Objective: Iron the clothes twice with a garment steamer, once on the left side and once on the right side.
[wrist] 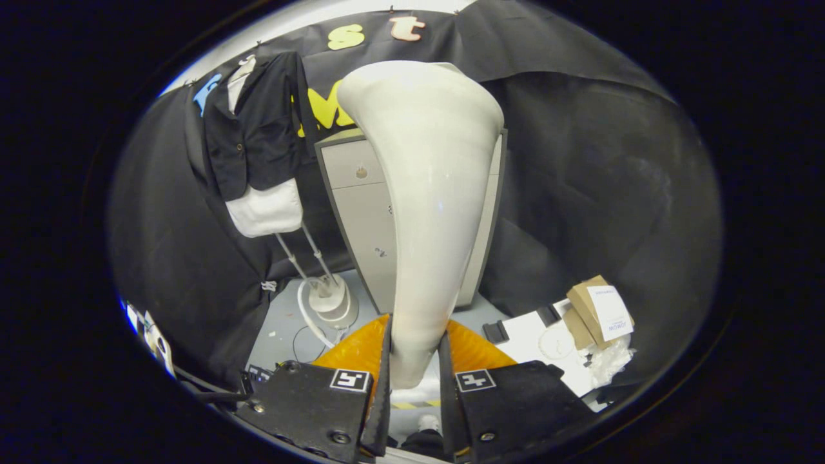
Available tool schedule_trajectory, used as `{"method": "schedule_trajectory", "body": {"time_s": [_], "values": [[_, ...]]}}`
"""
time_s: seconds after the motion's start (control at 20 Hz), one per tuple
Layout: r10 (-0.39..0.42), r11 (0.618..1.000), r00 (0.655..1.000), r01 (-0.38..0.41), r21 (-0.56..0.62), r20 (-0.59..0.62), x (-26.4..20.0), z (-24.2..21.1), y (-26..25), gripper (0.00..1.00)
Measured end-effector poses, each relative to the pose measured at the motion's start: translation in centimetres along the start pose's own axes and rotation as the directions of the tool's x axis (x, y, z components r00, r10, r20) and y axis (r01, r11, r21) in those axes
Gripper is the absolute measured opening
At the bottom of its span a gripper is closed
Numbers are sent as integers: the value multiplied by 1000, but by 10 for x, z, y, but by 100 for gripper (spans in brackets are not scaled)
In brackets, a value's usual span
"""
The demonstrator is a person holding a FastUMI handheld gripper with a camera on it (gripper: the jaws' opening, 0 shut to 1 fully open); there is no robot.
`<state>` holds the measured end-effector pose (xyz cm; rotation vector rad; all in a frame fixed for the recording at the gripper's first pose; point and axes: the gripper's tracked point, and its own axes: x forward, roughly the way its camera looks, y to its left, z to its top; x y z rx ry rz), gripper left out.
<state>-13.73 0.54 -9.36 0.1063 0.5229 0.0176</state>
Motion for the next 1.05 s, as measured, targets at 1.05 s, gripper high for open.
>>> {"method": "schedule_trajectory", "body": {"time_s": [1.05], "values": [[4, 1000, 999, -4, 9, 46, -6, 22, -2, 35]]}}
